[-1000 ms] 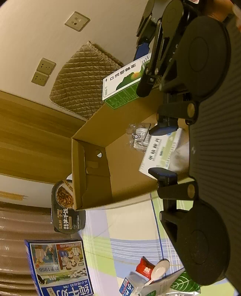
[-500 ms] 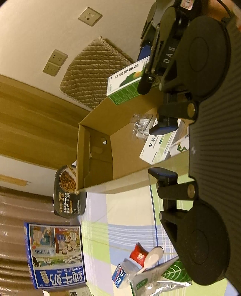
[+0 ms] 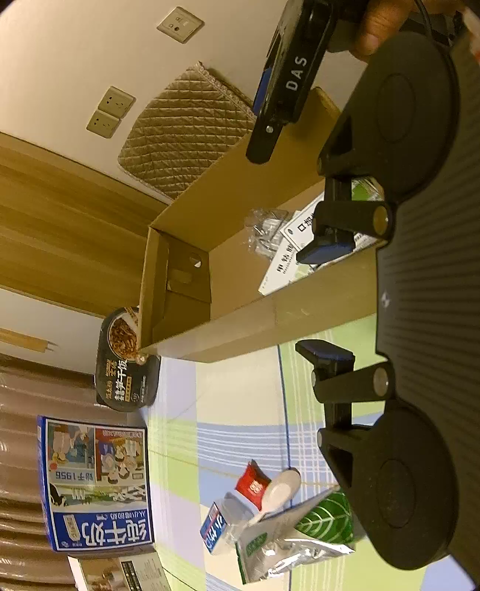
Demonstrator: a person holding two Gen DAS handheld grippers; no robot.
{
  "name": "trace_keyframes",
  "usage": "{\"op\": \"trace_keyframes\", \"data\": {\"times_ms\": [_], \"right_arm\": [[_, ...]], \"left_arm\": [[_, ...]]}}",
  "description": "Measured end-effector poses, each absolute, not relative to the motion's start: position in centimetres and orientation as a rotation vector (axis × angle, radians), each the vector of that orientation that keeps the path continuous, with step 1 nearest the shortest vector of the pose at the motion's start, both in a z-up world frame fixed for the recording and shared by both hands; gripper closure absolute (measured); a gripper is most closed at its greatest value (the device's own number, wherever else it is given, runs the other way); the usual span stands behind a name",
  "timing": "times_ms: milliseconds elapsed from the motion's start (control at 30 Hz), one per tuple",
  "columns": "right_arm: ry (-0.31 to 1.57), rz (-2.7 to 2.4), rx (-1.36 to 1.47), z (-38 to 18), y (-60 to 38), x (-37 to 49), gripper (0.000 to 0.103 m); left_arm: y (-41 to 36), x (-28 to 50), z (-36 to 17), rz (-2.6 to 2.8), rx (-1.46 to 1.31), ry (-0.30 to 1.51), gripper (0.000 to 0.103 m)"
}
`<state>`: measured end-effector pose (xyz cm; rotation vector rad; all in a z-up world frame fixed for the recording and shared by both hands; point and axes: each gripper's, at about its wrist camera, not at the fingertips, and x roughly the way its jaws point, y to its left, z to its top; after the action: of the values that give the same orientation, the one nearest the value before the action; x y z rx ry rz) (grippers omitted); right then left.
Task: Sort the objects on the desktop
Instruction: 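Withdraw both tools from the box toward the table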
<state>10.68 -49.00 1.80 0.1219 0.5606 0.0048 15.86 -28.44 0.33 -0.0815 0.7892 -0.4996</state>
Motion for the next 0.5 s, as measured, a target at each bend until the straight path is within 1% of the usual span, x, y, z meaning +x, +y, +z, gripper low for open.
{"op": "trace_keyframes", "data": {"times_ms": [100,167,200,333,467,500], "right_arm": [[0.552,0.014,0.115,2.4,-48.4,9.8,0.026],[0.543,0.018,0.117,2.9,-48.0,9.3,0.024],[0.538,0.021,0.12,3.1,-47.8,9.0,0.023],[0.526,0.036,0.118,4.0,-46.4,7.9,0.019],[0.518,0.06,0.11,4.6,-44.9,6.9,0.017],[0.517,0.067,0.108,4.6,-44.5,6.7,0.016]], "left_arm": [[-27.7,15.3,0.3,-0.487,-0.077,0.793,0.059],[-27.2,14.8,0.3,-0.477,-0.068,0.797,0.051],[-26.9,14.6,0.4,-0.471,-0.062,0.798,0.048],[-25.6,13.4,0.6,-0.44,-0.037,0.812,0.02],[-23.9,12.3,0.8,-0.406,-0.029,0.826,0.008],[-23.5,12.1,0.8,-0.396,-0.027,0.831,0.006]]}}
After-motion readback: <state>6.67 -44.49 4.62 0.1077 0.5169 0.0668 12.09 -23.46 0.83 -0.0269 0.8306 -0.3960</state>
